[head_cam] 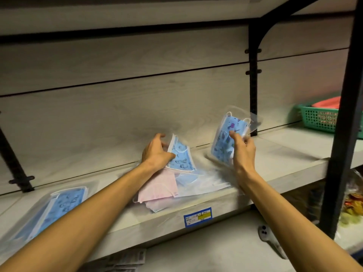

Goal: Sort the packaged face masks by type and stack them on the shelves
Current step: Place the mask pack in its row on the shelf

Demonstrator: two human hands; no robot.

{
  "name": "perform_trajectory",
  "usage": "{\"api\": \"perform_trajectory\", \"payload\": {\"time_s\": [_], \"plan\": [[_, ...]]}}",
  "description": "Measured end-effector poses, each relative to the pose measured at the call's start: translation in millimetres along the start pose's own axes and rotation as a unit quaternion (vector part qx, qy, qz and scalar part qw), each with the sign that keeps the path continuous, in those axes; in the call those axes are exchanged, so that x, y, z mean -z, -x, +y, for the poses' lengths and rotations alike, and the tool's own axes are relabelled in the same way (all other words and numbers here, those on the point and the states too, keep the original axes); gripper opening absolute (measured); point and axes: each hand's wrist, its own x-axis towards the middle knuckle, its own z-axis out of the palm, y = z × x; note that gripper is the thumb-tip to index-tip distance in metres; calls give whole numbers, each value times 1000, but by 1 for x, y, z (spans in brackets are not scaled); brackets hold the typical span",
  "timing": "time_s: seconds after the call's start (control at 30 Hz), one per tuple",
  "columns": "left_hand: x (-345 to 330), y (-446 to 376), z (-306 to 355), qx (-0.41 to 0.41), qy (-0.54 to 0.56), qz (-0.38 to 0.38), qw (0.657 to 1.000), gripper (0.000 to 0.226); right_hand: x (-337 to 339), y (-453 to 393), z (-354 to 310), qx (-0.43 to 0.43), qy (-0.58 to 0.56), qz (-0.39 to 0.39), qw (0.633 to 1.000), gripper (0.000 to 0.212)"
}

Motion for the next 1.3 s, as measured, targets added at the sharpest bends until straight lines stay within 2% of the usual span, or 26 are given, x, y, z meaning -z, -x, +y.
{"api": "perform_trajectory", "payload": {"time_s": [0.07, 0.13, 0.23, 0.33, 0.4, 0.53, 0.63, 0.73, 0.8, 0.83, 0.9, 1.0, 1.13, 1.2, 1.3], "plan": [[14, 7, 2, 28, 132, -1, 991, 75, 0, 2, -1, 70, 70, -11, 995, 26], [34, 18, 2, 52, 255, -1, 966, 64, -1, 4, -7, 150, 154, -12, 977, 21], [70, 36, -9, 66, 325, 9, 943, 39, -13, 11, -25, 234, 216, -7, 948, 17], [104, 55, -36, 100, 357, 23, 929, 29, -42, 33, -45, 278, 181, -40, 943, 17], [124, 68, -58, 112, 372, 42, 920, 28, -68, 61, -51, 289, 136, -98, 942, 15], [167, 91, -107, 118, 391, 89, 908, 35, -121, 122, -43, 222, 44, -195, 954, 24], [198, 107, -144, 113, 314, 129, 934, 53, -152, 157, -26, 139, 26, -220, 965, 28], [217, 130, -182, 104, 62, 113, 986, 79, -170, 191, -9, 61, 46, -272, 959, 27], [225, 150, -205, 82, -102, 64, 989, 97, -177, 211, -1, 52, 54, -277, 958, 32], [228, 159, -213, 60, -142, 52, 987, 99, -179, 221, 1, 51, 54, -278, 958, 33], [238, 176, -222, 3, -156, 59, 986, 87, -182, 242, 0, 52, 54, -288, 955, 34], [263, 208, -222, -84, -147, 109, 980, 58, -189, 277, -7, 55, 51, -288, 955, 33], [306, 263, -228, -235, -161, 132, 949, 35, -208, 333, -17, 78, 40, -282, 955, 30], [330, 289, -238, -261, -157, 148, 941, 28, -222, 365, -18, 93, 33, -296, 950, 21], [368, 320, -259, -234, -172, 212, 933, 16, -246, 414, -15, 88, 31, -329, 940, 19]]}}
